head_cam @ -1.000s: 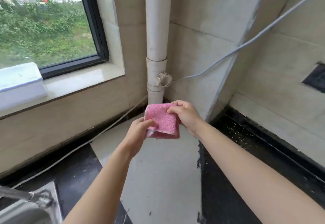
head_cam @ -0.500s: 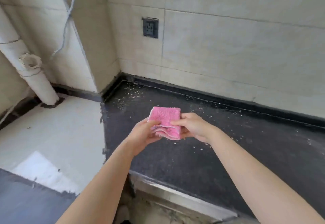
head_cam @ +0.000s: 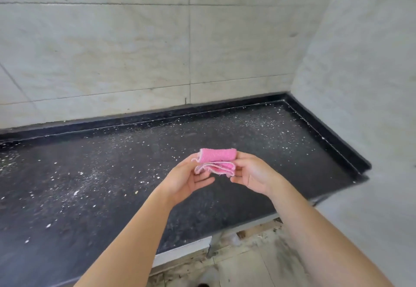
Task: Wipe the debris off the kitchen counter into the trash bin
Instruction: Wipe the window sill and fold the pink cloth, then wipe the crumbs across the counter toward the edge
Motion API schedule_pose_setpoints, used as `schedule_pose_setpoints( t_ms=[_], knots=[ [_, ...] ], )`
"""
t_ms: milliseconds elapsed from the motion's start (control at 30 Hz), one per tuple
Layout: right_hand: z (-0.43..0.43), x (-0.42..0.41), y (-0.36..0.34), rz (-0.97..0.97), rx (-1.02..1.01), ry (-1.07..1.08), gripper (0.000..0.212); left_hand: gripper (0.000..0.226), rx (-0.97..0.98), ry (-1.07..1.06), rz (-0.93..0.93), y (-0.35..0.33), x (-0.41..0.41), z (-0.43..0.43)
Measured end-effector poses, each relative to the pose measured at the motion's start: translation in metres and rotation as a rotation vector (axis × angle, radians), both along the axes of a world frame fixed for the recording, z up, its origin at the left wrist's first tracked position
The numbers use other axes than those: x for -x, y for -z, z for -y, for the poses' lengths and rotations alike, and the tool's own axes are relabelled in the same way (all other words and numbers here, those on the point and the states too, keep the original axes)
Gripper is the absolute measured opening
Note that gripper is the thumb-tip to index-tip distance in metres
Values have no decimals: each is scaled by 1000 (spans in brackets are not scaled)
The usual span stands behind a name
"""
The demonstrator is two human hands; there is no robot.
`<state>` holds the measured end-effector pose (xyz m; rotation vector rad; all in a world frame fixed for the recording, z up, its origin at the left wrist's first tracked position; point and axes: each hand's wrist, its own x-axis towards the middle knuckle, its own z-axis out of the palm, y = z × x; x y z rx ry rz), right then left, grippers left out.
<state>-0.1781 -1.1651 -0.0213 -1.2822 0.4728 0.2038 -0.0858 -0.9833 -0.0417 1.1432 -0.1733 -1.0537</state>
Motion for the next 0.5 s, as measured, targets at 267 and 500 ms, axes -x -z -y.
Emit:
schedule_pose_setpoints(
  t_ms=[267,500],
  knots=[
    [117,6,32,-179,-53,376,29,18,-185,184,-21,17,-17,143],
    [206,-18,46,-205,-201,574,50,13,-223,9,93,42,-28,251]
  ],
)
